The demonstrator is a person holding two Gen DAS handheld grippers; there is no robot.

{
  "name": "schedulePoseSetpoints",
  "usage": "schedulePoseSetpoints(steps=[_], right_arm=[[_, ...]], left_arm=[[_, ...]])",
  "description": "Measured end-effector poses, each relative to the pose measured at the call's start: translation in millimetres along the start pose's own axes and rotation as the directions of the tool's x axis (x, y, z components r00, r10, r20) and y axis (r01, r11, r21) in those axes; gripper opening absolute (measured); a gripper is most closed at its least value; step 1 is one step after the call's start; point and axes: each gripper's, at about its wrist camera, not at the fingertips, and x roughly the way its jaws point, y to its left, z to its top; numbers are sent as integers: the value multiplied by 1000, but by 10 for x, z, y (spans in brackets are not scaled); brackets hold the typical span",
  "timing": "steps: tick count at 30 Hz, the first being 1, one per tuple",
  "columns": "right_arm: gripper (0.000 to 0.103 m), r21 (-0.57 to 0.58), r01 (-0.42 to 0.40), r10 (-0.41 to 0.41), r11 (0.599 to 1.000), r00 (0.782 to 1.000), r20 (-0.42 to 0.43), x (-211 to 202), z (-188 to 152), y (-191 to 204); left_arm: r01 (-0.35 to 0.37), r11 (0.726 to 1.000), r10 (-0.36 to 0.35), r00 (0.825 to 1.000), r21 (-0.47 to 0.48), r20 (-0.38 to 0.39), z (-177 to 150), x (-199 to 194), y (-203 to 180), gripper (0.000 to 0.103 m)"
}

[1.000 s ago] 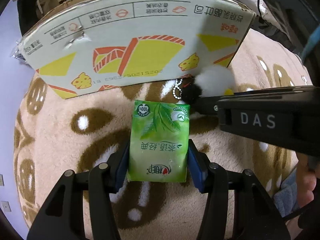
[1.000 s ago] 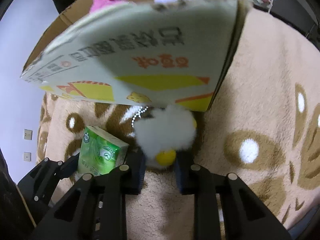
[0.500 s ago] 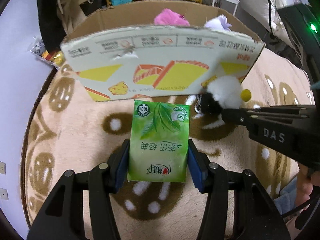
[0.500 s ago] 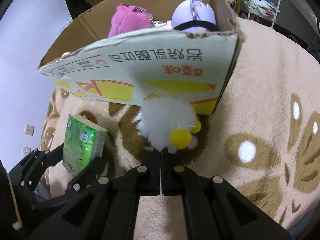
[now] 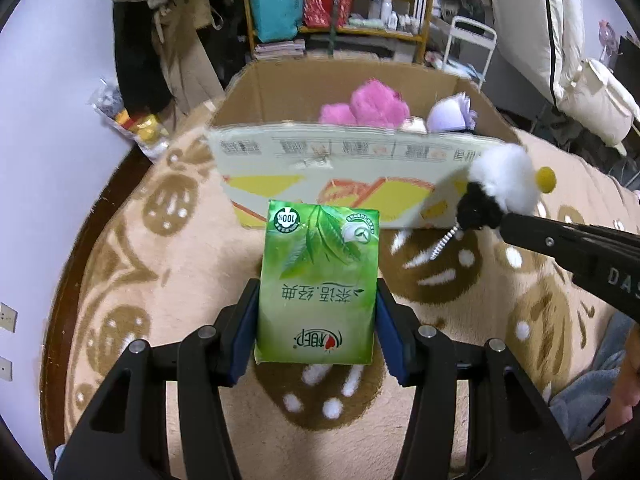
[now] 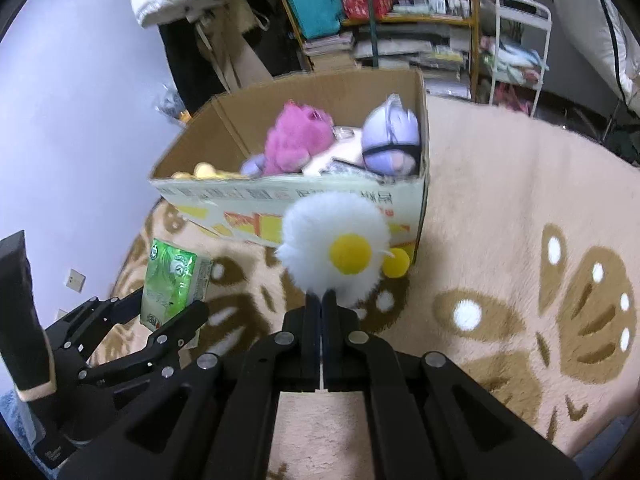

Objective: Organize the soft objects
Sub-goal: 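Lift both items over the box and open both tools to release them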

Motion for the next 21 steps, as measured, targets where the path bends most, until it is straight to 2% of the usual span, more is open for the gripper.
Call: schedulePoseSetpoints(steps=[5,11,15,21], right_arm=[[1,-33,-20,23,999,996,86,-183,-3,234],[1,-99,19,2,995,977,213,-398,98,368],[1,-102,15,10,995,971,241,-418,234,370],[1,-101,24,4,995,965,264,-354,457,349]], left_arm=[[-24,1000,22,996,18,88,99,-264,24,53],[-39,999,37,983,5,179,275,-519,103,53],[-29,999,32,971,-13,238,442,-650,167,53],[-62,998,57,956,10,288,786,-613,183,53]])
